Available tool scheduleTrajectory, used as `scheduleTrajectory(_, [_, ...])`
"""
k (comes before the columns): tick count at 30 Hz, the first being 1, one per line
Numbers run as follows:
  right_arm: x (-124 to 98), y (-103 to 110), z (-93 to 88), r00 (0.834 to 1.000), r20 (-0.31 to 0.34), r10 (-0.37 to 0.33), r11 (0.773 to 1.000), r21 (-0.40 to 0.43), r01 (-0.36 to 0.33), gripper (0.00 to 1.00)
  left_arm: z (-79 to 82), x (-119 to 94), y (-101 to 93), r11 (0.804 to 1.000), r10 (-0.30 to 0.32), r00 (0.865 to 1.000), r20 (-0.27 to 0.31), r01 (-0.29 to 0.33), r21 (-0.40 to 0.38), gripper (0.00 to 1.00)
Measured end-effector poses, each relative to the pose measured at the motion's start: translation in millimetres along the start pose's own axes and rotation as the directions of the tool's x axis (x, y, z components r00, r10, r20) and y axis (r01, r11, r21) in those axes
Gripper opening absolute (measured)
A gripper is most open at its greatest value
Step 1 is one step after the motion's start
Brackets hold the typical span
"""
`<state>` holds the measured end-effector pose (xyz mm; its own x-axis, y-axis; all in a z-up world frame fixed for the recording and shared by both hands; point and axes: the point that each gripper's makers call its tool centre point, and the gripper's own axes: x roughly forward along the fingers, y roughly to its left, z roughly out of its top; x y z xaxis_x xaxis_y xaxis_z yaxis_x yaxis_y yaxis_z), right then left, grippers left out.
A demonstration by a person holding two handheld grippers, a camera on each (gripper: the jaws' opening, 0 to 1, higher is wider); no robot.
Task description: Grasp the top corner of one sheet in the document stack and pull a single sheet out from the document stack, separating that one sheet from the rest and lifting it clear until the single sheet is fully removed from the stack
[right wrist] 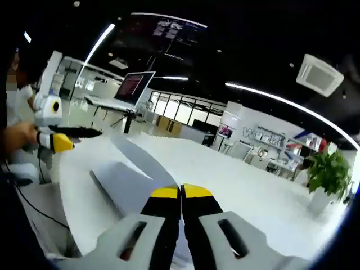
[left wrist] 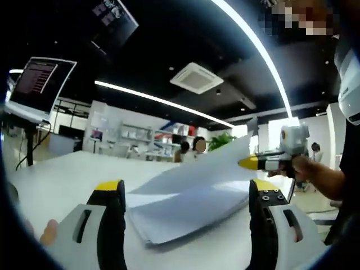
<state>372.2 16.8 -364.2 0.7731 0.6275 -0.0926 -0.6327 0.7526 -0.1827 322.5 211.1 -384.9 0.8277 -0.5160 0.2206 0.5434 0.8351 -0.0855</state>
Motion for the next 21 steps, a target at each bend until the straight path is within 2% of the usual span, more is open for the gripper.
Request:
scheduleTrajectory(2, [-4,-7,1.5,0.999,0.003,0.038,0.984,0.176,-0.038,0.02,-0.5,0,0.8,1.000,0.002,1.000,-0.005,-0.002,0.003,0.90])
scheduleTrajectory(3, [-6,-12,2.2,0.998,0.011,0.062,0.953,0.295,-0.063,0.02,-0.2,0,1.1,1.000,0.003,1.000,-0.004,-0.003,0.003,0.90])
scheduleTrajectory(5, [-10,-21,4.0,0.995,0.035,0.095,0.883,0.458,-0.100,0.02,0.2,0,1.9,1.000,0.005,1.000,-0.002,-0.005,-0.001,0.90])
scheduleTrajectory(6, [-12,-25,5.3,0.993,0.052,0.109,0.837,0.534,-0.120,0.02,0.2,0,2.0,1.000,0.005,1.000,-0.002,-0.005,-0.005,0.90])
scheduleTrajectory(7, [-16,-33,7.7,0.988,0.085,0.130,0.762,0.629,-0.154,0.02,0.1,0,1.8,1.000,0.004,1.000,-0.003,-0.004,-0.009,0.90])
scheduleTrajectory(8, [-19,-38,9.1,0.985,0.107,0.138,0.709,0.684,-0.174,0.02,-0.1,0,1.1,1.000,0.002,1.000,-0.005,-0.002,-0.014,0.90])
scheduleTrajectory(9, [-24,-47,9.9,0.981,0.132,0.143,0.630,0.752,-0.193,0.02,-0.4,0,0.5,1.000,-0.001,1.000,-0.006,0.001,-0.017,0.90])
scheduleTrajectory(10, [-27,-54,10.2,0.979,0.150,0.139,0.584,0.786,-0.203,0.02,-0.3,-1,-0.3,1.000,-0.004,1.000,-0.006,0.004,-0.023,0.89])
scheduleTrajectory(11, [-33,-65,10.8,0.976,0.175,0.130,0.516,0.828,-0.217,0.02,-0.1,-1,-0.4,1.000,-0.005,1.000,-0.005,0.005,-0.028,0.89])
scheduleTrajectory(12, [-36,-72,10.1,0.975,0.186,0.125,0.481,0.848,-0.223,0.02,0.5,-1,0.0,0.999,-0.005,1.000,-0.002,0.005,-0.034,0.89])
scheduleTrajectory(14, [-45,-83,8.7,0.974,0.201,0.107,0.425,0.876,-0.227,0.02,1.0,-2,1.9,0.999,0.001,1.000,-0.001,-0.001,-0.035,0.89])
scheduleTrajectory(15, [-48,-89,6.4,0.976,0.197,0.097,0.415,0.883,-0.219,0.02,0.6,-2,2.9,0.999,0.005,1.000,-0.004,-0.005,-0.032,0.89])
scheduleTrajectory(18, [-58,-104,-0.7,0.982,0.178,0.066,0.406,0.894,-0.189,0.02,1.1,-3,5.3,1.000,0.010,1.000,-0.006,-0.010,-0.018,0.89])
scheduleTrajectory(19, [-61,-108,-3.1,0.984,0.170,0.053,0.391,0.903,-0.178,0.02,1.0,-3,6.1,1.000,0.013,1.000,-0.008,-0.013,-0.015,0.89])
scheduleTrajectory(20, [-65,-116,-6.4,0.986,0.164,0.040,0.366,0.915,-0.168,0.02,1.1,-3,7.0,1.000,0.017,1.000,-0.008,-0.017,-0.010,0.88])
scheduleTrajectory(21, [-68,-121,-8.0,0.986,0.163,0.034,0.359,0.919,-0.164,0.02,1.2,-3,7.4,1.000,0.018,1.000,-0.009,-0.018,-0.009,0.88])
